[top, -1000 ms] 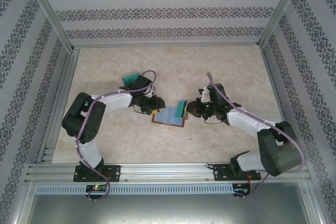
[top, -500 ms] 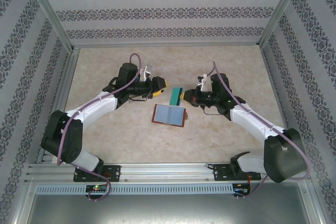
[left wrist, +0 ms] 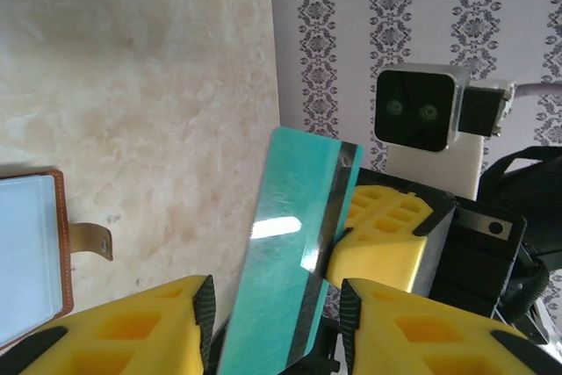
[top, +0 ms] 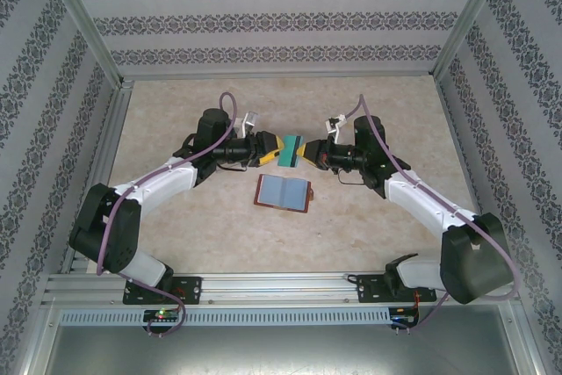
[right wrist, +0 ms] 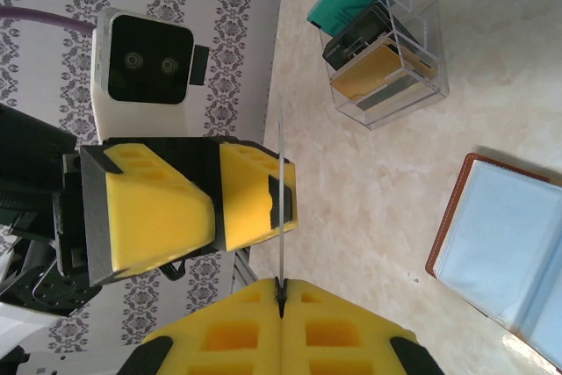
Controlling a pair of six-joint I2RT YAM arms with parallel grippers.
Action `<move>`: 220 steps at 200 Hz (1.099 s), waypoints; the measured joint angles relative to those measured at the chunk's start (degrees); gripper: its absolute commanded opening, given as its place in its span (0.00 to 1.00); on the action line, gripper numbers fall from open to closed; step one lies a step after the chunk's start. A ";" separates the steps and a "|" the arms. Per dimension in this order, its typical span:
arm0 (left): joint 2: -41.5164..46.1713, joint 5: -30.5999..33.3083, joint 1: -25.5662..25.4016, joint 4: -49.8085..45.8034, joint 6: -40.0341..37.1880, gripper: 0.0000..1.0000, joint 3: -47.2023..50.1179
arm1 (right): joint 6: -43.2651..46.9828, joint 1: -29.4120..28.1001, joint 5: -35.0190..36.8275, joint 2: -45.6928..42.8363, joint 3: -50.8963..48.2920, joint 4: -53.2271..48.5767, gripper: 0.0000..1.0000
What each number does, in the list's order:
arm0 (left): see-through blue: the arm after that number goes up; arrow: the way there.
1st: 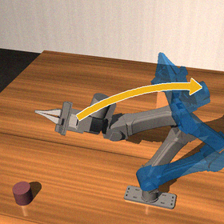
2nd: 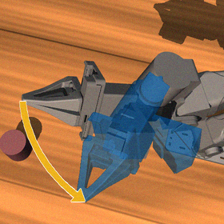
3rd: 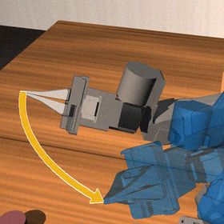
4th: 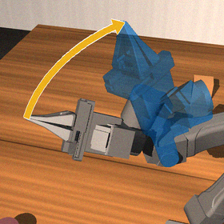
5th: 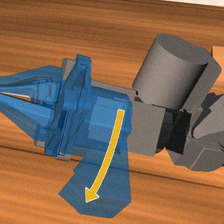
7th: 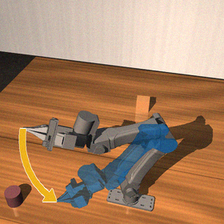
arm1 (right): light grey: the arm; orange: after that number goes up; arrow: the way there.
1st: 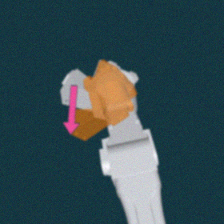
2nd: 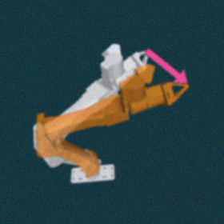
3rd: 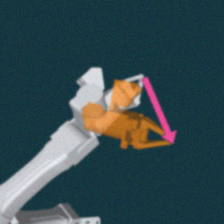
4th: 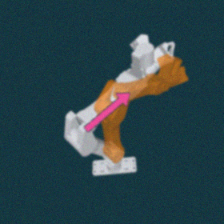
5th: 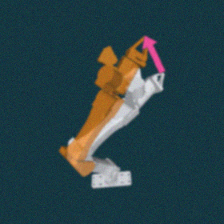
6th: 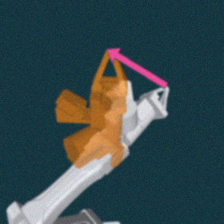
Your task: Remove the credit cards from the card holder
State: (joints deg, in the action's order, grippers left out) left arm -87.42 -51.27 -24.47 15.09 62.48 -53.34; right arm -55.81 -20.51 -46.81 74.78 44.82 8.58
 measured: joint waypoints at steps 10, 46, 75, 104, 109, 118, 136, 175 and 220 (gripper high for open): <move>-0.26 -0.24 -0.24 0.61 0.22 0.41 0.00 | -0.04 0.00 -0.13 0.28 0.00 0.33 0.00; -0.92 -0.61 -0.33 1.25 0.98 0.34 0.02 | -0.57 0.00 -0.28 0.70 0.00 1.20 0.00; -1.09 -0.83 -0.35 1.99 1.31 0.28 0.04 | -1.14 -0.37 -0.70 0.94 0.00 1.84 0.00; -1.11 -0.76 -0.39 2.54 1.86 0.13 0.17 | -1.36 -0.35 -0.85 1.60 0.00 2.84 0.00; -1.11 -0.81 -0.35 2.54 1.86 0.12 0.22 | -1.40 -0.33 -0.83 1.66 0.00 2.91 0.00; -1.11 -0.83 -0.31 2.58 2.10 0.10 0.26 | -1.46 -0.26 -0.70 1.79 0.00 2.84 0.03; -1.11 -0.90 -0.28 3.30 2.03 0.01 0.26 | -1.53 -0.22 -0.50 2.29 0.00 2.56 0.37; -1.11 -1.20 -0.63 -1.11 -2.27 0.00 -1.31 | -0.35 -0.15 -0.83 2.60 -0.07 1.62 0.75; -0.90 6.69 -0.55 -28.26 -23.52 0.00 -14.84 | 4.15 0.55 1.90 -0.46 -0.31 -5.49 0.98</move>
State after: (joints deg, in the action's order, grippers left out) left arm -88.31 -44.58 -25.02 -13.17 38.96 -68.18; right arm -51.66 -19.97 -44.91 74.32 44.51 3.09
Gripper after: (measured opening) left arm 0.055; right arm 0.935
